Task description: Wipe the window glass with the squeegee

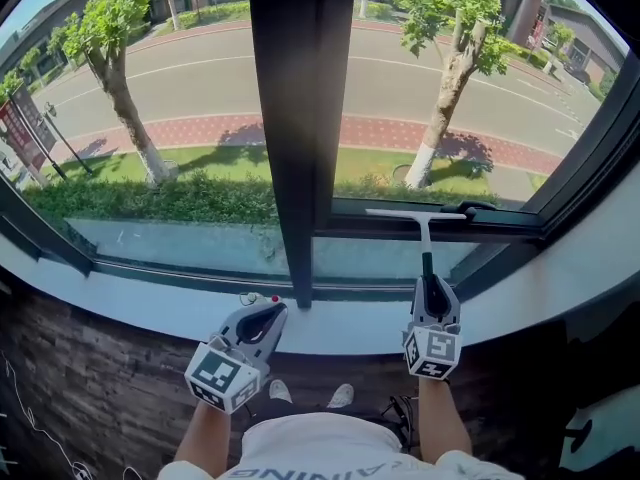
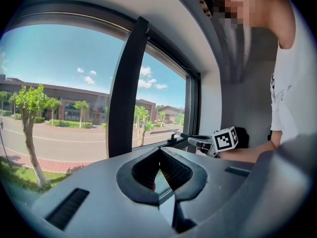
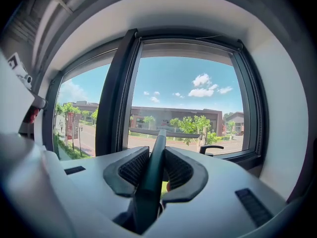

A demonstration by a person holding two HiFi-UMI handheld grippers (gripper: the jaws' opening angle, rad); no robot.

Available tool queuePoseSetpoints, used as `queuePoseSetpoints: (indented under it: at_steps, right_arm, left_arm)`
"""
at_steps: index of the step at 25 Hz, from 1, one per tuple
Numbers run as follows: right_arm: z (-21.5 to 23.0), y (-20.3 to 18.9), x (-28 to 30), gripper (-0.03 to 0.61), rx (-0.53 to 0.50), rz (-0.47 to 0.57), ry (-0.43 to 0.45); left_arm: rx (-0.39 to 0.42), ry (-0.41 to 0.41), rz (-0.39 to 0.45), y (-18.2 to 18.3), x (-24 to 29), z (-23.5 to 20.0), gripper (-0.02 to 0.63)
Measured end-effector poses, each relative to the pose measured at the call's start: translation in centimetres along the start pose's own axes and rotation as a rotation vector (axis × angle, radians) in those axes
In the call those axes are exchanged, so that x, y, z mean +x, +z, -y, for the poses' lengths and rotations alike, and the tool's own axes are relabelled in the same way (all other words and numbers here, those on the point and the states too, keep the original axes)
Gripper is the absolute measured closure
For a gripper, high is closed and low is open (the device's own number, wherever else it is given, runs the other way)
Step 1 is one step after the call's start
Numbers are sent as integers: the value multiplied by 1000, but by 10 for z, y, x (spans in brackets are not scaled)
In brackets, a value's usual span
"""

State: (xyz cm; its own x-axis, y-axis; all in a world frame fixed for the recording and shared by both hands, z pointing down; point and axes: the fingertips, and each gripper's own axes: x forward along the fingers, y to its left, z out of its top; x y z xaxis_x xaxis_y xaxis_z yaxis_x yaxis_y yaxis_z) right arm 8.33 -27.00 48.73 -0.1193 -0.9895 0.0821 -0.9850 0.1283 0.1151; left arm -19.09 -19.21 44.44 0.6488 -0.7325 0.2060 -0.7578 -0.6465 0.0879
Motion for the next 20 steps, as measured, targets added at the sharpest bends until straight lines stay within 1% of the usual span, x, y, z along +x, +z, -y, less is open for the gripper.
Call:
queuePoseSetpoints:
  at_steps: [5, 8, 10, 13, 17, 20]
  right_arm:
    - [25, 10, -20, 479, 34, 31, 86]
    - [35, 13, -29, 479, 73, 26, 126]
    - [33, 10, -33, 479, 111, -3, 158]
    - [33, 7, -44, 479, 115, -18, 176]
    - [32, 16, -66, 479, 116, 10, 180]
    - [17, 28, -89, 479, 110, 38, 210]
  left_arm:
    - [-42, 47, 14, -7, 10, 29, 597]
    - [-48, 71, 3, -14, 10, 43, 597]
    - [-49, 74, -9, -19, 8, 51, 597]
    - [-42, 71, 4, -18, 4, 63, 597]
    - [-19, 87, 26, -16, -17, 78, 597]
    - [-32, 109, 33, -27, -44, 90, 597]
